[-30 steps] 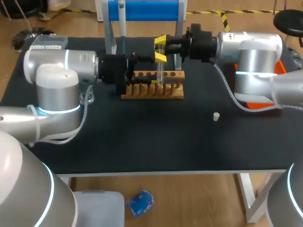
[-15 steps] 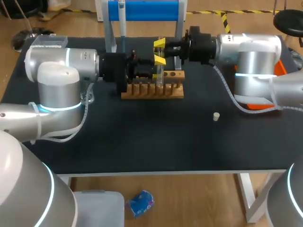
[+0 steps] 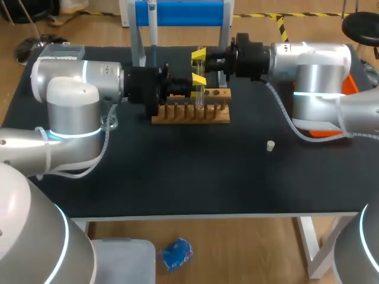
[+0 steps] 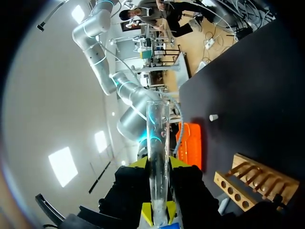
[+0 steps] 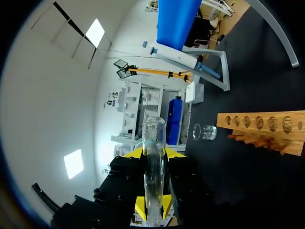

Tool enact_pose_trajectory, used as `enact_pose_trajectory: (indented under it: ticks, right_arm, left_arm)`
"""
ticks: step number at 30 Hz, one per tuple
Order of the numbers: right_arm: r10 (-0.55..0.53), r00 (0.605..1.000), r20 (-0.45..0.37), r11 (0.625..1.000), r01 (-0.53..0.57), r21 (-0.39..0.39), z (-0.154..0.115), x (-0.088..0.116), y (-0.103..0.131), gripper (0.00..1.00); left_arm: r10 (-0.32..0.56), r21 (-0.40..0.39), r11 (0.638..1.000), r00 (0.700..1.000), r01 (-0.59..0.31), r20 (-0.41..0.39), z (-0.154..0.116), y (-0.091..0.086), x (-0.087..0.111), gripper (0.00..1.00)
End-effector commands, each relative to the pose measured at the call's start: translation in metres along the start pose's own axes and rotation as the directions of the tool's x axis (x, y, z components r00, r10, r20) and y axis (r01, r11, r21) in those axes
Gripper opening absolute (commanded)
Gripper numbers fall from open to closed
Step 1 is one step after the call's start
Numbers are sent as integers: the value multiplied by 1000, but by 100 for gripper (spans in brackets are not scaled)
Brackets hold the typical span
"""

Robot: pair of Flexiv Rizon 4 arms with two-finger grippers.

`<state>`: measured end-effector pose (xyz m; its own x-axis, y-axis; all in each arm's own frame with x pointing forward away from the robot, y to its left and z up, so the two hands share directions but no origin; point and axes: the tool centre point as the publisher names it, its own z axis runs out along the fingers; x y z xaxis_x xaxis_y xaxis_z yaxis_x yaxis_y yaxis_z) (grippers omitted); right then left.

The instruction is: Invert the test tube, pick up the pipette, mount the tip to pipette, aspirate from beaker and dispense into the tube, eject the tip, return the pipette, and cap with the stopper.

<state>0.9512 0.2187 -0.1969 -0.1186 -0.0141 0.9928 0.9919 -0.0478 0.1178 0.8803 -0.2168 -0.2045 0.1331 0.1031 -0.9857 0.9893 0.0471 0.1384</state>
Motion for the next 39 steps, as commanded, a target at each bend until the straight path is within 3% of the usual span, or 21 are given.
enact_pose_trajectory:
  ticks: [1, 2, 7, 10, 14, 16, 18, 19, 20, 21, 34, 35, 37, 38, 39]
  right_arm:
    - [-3, 1000, -5, 1000, 3, -9, -1, 0, 0, 35]
    - [-6, 1000, -9, 1000, 6, -13, -1, 0, 0, 100]
    - [-12, 1000, -5, 999, 12, -34, -9, 1, 1, 100]
    - [-31, 1000, -3, 998, 31, -48, -16, 2, 1, 100]
    - [-177, 984, 0, 983, 177, -52, -27, 3, 2, 100]
    - [-322, 947, -8, 946, 322, -32, -33, 5, 3, 100]
    - [-537, 842, -58, 843, 538, 12, -42, 10, 4, 100]
    - [-588, 805, -81, 807, 591, 12, -44, 13, 3, 100]
    - [-595, 797, -109, 802, 598, -5, -46, 17, 1, 100]
    - [-595, 797, -109, 802, 598, -5, -46, 17, 1, 100]
    - [-595, 797, -109, 802, 598, -5, -46, 17, 1, 100]
    - [-595, 797, -109, 802, 598, -5, -46, 17, 1, 100]
    - [-743, 668, -37, 663, 742, 97, -49, 16, -1, 100]
    - [-789, 615, -5, 610, 783, 122, -53, 16, -1, 100]
    - [-835, 550, 21, 547, 823, 152, -57, 15, -1, 100]
  left_arm:
    - [-9, 11, 1000, 1000, 9, -5, 1, 2, 0, 0]
    - [-10, 10, 1000, 1000, 10, -4, 0, 2, 0, 0]
    - [-40, -12, 999, 999, 40, 11, -4, 1, -4, 0]
    - [-72, -84, 994, 997, 73, 13, -10, 4, -8, 0]
    - [-193, -191, 959, 977, 208, 93, -16, 6, -16, 0]
    - [-292, -213, 924, 945, 318, 144, -20, 5, -20, 0]
    - [-401, -206, 869, 884, 450, 239, -23, 4, -24, 0]
    - [-444, -204, 848, 866, 489, 231, -27, 4, -25, 0]
    - [-469, -200, 835, 854, 512, 226, -30, 4, -24, 0]
    - [-454, -193, 848, 864, 494, 217, -33, 5, -24, 0]
    - [-454, -193, 848, 864, 494, 217, -33, 5, -24, 0]
    - [-513, -182, 814, 830, 552, 221, -32, 6, -24, 0]
    - [-660, -166, 700, 718, 695, 221, -33, 9, -25, 0]
    - [-679, -158, 679, 696, 717, 236, -35, 10, -29, 0]
    - [-741, -165, 610, 632, 775, 229, -37, 12, -33, 0]
